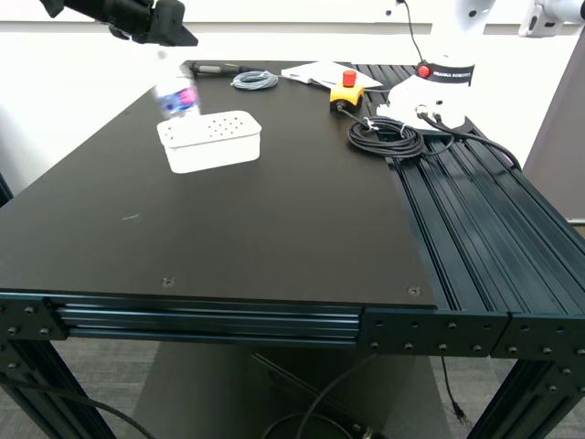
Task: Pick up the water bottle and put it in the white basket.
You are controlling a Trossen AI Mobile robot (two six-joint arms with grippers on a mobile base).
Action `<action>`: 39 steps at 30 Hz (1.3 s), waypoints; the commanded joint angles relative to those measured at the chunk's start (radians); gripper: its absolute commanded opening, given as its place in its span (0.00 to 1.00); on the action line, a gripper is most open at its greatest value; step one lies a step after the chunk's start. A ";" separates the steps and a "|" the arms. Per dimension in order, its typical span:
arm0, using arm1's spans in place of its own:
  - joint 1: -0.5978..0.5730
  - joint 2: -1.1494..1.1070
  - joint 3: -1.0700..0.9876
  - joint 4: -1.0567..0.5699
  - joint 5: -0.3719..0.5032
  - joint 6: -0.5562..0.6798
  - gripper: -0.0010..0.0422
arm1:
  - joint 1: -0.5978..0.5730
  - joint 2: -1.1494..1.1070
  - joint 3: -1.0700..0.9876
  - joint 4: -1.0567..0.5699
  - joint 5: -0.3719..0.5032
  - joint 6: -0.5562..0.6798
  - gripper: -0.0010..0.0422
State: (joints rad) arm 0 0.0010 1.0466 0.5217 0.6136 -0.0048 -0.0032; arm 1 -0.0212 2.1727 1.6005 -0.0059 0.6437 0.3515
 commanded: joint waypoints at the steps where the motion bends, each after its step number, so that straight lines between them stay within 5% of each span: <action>1: 0.000 0.000 0.001 0.004 0.002 0.003 0.02 | 0.000 -0.001 0.000 -0.011 -0.036 0.007 0.58; 27: 0.000 0.000 0.001 0.004 0.002 0.002 0.02 | 0.000 -0.001 0.000 -0.007 -0.058 0.005 0.13; 39: 0.000 0.000 0.001 0.004 0.002 0.003 0.02 | 0.000 -0.001 0.000 -0.007 -0.058 0.005 0.10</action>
State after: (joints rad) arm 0 0.0006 1.0466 0.5217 0.6136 -0.0044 -0.0032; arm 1 -0.0208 2.1723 1.5997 -0.0132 0.5842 0.3511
